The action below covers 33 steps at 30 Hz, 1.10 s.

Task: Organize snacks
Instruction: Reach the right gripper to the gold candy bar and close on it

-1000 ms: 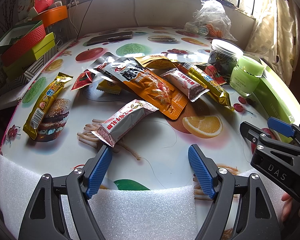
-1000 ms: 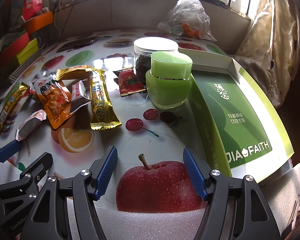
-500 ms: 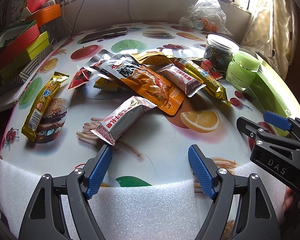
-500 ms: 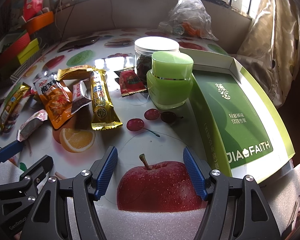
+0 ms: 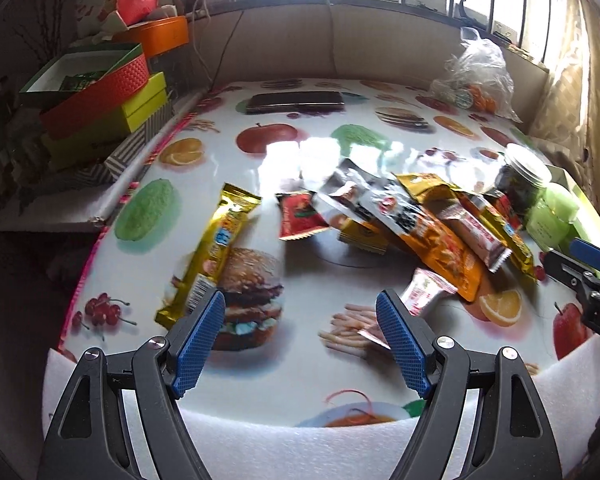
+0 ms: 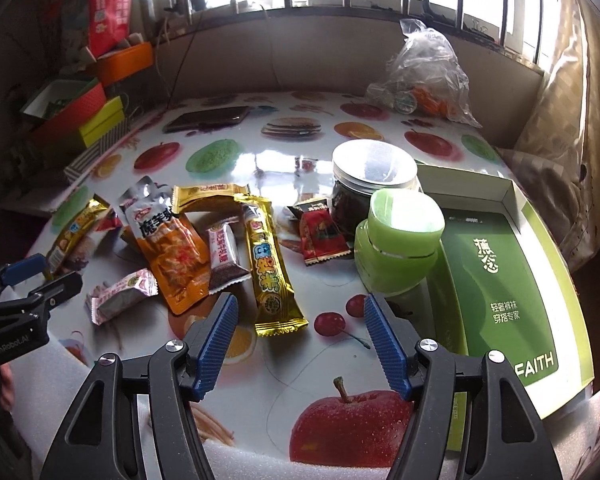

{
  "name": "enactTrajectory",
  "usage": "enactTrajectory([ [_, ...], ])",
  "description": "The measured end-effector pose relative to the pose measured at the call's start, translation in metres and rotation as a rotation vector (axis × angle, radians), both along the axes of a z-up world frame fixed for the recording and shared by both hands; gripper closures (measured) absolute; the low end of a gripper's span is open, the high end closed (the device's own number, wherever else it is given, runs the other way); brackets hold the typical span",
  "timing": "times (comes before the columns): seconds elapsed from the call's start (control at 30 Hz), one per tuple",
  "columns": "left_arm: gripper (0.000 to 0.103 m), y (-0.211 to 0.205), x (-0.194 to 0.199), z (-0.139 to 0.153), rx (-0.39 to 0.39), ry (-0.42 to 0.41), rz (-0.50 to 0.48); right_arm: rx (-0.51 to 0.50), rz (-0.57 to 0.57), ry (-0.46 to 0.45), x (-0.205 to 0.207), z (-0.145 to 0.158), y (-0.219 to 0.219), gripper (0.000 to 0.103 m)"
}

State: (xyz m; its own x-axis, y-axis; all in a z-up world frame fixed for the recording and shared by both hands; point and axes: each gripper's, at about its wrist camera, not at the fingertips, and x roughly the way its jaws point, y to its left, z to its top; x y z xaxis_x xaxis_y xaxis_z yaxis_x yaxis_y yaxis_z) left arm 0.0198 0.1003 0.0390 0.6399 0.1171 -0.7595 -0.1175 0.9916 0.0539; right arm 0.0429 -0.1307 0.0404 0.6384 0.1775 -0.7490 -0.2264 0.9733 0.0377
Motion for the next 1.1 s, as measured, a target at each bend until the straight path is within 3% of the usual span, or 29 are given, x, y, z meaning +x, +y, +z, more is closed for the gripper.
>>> enactTrajectory([
  [0.1, 0.024, 0.020, 0.009, 0.002, 0.007, -0.009, 0.027, -0.006, 0.017, 0.001, 0.011, 0.001, 0.007, 0.041],
  [0.4, 0.025, 0.049, 0.038, -0.012, 0.027, 0.029, 0.041, -0.028, 0.054, 0.040, 0.042, -0.012, 0.024, 0.062],
  [0.73, 0.041, 0.063, 0.053, -0.029, -0.018, 0.064, 0.056, -0.036, 0.082, 0.082, 0.058, -0.029, 0.034, 0.073],
  [0.87, 0.043, 0.066, 0.057, -0.033, -0.040, 0.072, 0.058, -0.032, 0.083, 0.096, 0.060, -0.033, 0.037, 0.079],
  [0.93, 0.060, 0.066, 0.058, -0.032, -0.043, 0.068, 0.057, -0.028, 0.085, 0.101, 0.061, -0.035, 0.037, 0.080],
  [1.1, 0.077, 0.067, 0.061, -0.032, -0.053, 0.067, 0.064, -0.021, 0.079, 0.099, 0.061, -0.035, 0.037, 0.081],
])
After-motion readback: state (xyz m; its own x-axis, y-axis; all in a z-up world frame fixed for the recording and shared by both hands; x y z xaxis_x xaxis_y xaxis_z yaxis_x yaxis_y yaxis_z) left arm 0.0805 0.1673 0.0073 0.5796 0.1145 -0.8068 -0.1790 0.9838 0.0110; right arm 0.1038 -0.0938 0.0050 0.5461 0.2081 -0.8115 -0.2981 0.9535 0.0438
